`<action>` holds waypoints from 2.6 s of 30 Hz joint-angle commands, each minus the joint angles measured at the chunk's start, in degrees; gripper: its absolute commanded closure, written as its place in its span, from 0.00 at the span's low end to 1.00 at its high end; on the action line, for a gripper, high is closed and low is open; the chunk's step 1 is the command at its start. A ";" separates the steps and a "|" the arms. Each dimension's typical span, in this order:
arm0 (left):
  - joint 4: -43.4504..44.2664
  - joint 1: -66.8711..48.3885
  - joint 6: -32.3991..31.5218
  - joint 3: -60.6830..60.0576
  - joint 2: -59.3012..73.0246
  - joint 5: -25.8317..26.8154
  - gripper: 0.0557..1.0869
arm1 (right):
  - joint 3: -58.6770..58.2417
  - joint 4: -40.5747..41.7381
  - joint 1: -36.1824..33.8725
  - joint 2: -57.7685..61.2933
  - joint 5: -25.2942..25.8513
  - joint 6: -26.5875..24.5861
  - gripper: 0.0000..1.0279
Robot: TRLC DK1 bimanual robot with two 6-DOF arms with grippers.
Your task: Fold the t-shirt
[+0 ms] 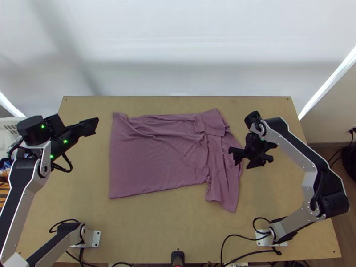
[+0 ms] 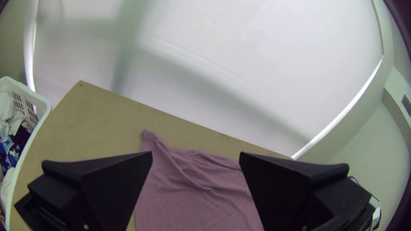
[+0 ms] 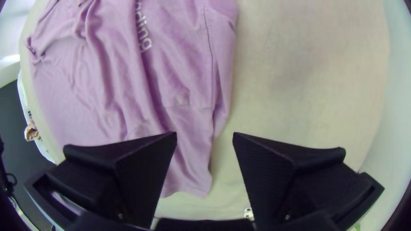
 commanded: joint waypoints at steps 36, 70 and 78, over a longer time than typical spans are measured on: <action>-7.62 -1.22 4.88 -2.78 -1.02 0.92 0.04 | -9.23 14.62 -0.58 5.38 0.13 0.30 0.92; -39.96 -14.84 31.25 -14.65 16.91 -5.15 0.14 | -9.76 16.02 0.30 1.77 0.75 1.01 0.97; -38.64 -16.78 30.81 -15.09 17.70 -5.15 0.48 | -9.85 16.02 0.21 1.51 0.75 1.01 0.97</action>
